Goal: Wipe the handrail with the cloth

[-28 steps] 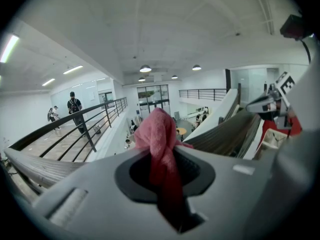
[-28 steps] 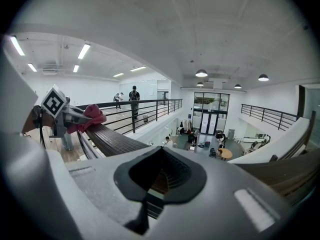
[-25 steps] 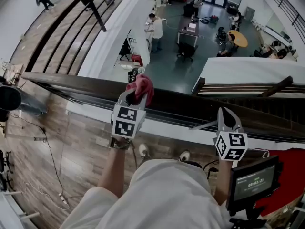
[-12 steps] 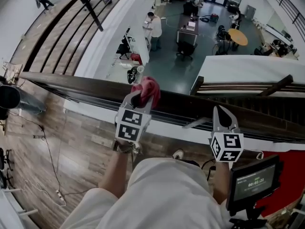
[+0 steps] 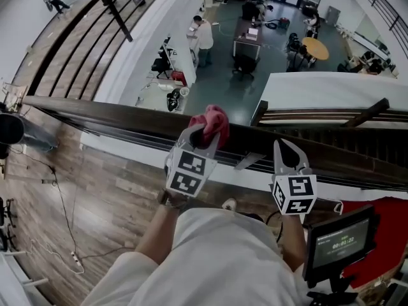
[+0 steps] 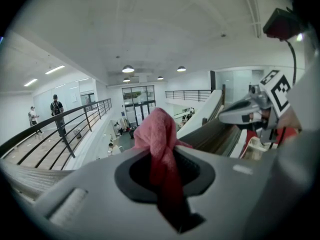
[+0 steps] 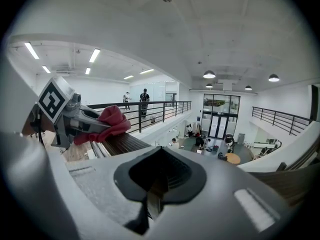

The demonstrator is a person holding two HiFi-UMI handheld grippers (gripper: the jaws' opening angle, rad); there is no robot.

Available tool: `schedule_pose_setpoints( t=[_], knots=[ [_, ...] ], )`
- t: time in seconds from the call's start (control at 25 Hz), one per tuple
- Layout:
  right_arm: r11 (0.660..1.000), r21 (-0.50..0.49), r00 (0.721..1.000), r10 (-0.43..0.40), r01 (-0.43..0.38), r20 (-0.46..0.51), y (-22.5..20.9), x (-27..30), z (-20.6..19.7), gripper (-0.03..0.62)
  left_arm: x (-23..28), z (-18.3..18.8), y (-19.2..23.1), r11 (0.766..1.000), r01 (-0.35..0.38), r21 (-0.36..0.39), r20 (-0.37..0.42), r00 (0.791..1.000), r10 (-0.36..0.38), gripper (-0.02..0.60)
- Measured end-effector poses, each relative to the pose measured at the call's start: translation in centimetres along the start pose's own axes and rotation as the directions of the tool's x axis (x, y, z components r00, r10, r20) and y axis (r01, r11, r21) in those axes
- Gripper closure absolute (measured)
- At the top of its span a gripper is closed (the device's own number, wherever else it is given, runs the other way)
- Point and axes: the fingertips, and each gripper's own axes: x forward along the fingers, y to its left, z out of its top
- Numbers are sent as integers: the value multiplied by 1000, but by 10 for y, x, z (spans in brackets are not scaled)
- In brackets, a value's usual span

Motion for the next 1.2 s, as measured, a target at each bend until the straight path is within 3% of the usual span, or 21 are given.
schedule_pose_setpoints(
  t=[0.4,0.8,1.2],
  knots=[
    [1000,-8,1000,18,-18,3,0,-1,-9,591,26,-2,-46,996,88,18,-21,996,-88,506],
    [1000,16,1000,0,0,8,-11,-13,-1,591,37,27,-110,975,177,136,-4,984,-178,506],
    [999,9,999,-45,45,2,-8,-5,14,591,34,31,-120,945,264,191,-10,964,-267,506]
  ],
)
